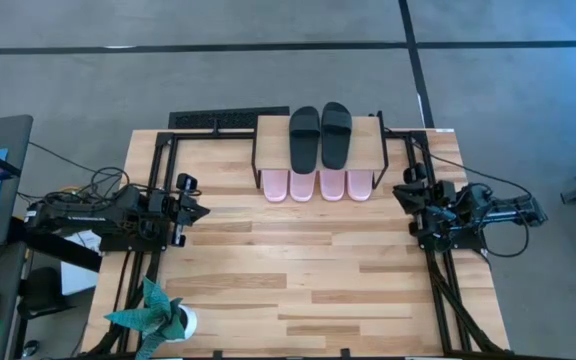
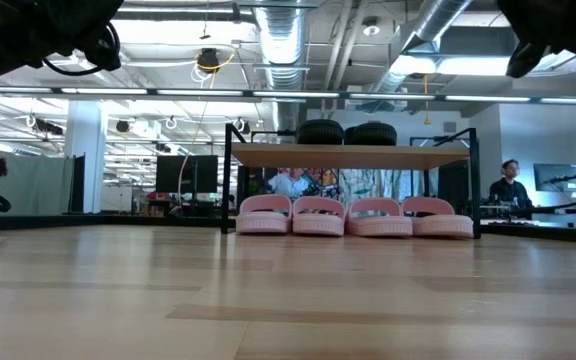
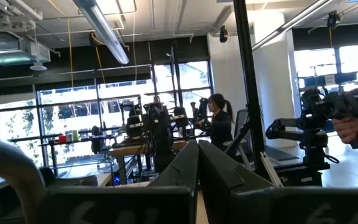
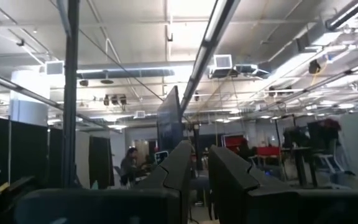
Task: Pick and place slides into the shelf
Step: Return to Home Position
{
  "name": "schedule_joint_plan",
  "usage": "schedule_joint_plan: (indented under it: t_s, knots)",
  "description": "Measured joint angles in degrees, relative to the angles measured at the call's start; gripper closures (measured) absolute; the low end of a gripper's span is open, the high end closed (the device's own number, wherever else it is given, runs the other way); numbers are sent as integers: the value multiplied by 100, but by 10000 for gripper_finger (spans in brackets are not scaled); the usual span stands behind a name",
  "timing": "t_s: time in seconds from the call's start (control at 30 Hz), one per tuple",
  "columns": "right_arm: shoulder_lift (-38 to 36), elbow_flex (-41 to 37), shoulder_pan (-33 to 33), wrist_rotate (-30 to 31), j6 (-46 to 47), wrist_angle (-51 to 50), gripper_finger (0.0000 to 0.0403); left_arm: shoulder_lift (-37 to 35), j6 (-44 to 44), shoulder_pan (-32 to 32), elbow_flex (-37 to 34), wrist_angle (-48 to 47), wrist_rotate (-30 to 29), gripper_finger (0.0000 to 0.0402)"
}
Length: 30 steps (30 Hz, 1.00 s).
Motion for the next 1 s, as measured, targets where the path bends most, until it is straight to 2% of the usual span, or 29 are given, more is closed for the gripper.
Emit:
schedule_joint_plan:
  t_s: [0.17, 0.37, 0.5, 0.7, 1.0]
  knots:
    - [0, 2, -258, -58, 183, -82, 355, 2, 2, 0, -2, 0, -2, 401]
    - [2, 4, -448, -385, 882, -1139, 355, 0, 0, -2, -2, -33, 10, 401]
    - [-2, 4, -431, -441, 965, -1421, 355, 2, 0, -1, -2, -137, 189, 401]
    - [0, 4, -485, -438, 1365, -2384, 355, 0, -182, -4, -2, -613, 293, 401]
    - [1, 7, -556, -446, 1504, -3008, 355, 1, -163, -2, -2, -1171, 475, 401]
